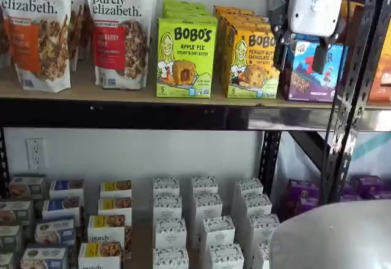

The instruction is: Pick up the orange box on the top shelf, the fifth box from the left

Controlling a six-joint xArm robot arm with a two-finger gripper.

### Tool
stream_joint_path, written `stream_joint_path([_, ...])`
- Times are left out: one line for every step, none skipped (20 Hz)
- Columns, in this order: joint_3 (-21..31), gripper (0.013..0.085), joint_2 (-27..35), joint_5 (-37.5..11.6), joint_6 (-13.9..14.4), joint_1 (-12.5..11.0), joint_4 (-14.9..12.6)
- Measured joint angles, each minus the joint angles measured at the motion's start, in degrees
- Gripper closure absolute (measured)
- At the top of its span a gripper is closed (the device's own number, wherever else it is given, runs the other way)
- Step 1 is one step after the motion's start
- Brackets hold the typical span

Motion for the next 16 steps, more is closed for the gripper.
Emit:
stream_joint_path([-0.54,0.013,0.6,1.01,0.03,0.05,-0.05])
stream_joint_path([-3.02,0.013,3.17,5.35,0.19,0.29,-0.26])
stream_joint_path([-3.88,0.013,4.15,7.14,0.21,0.24,-0.17])
stream_joint_path([-4.14,0.013,4.36,7.71,0.17,0.07,0.02])
stream_joint_path([-4.22,0.013,4.38,7.88,0.11,-0.05,0.13])
stream_joint_path([-4.22,0.013,4.45,7.92,0.07,-0.14,0.24])
stream_joint_path([-4.22,0.013,4.48,7.92,0.03,-0.22,0.3])
stream_joint_path([-4.23,0.013,4.47,7.9,0.02,-0.22,0.26])
stream_joint_path([-4.22,0.013,4.47,7.86,0.0,-0.19,0.2])
stream_joint_path([-4.14,0.013,4.44,7.73,-0.02,-0.2,0.2])
stream_joint_path([-3.97,0.013,4.32,7.44,-0.05,-0.26,0.26])
stream_joint_path([-3.69,0.013,4.05,6.87,-0.1,-0.35,0.36])
stream_joint_path([-3.15,0.013,3.5,5.73,-0.22,-0.61,0.69])
stream_joint_path([-2.52,0.013,2.86,4.35,-0.31,-0.77,0.88])
stream_joint_path([-2.0,0.013,2.33,3.04,-0.35,-0.78,0.92])
stream_joint_path([-1.56,0.013,1.97,1.86,-0.36,-0.73,0.87])
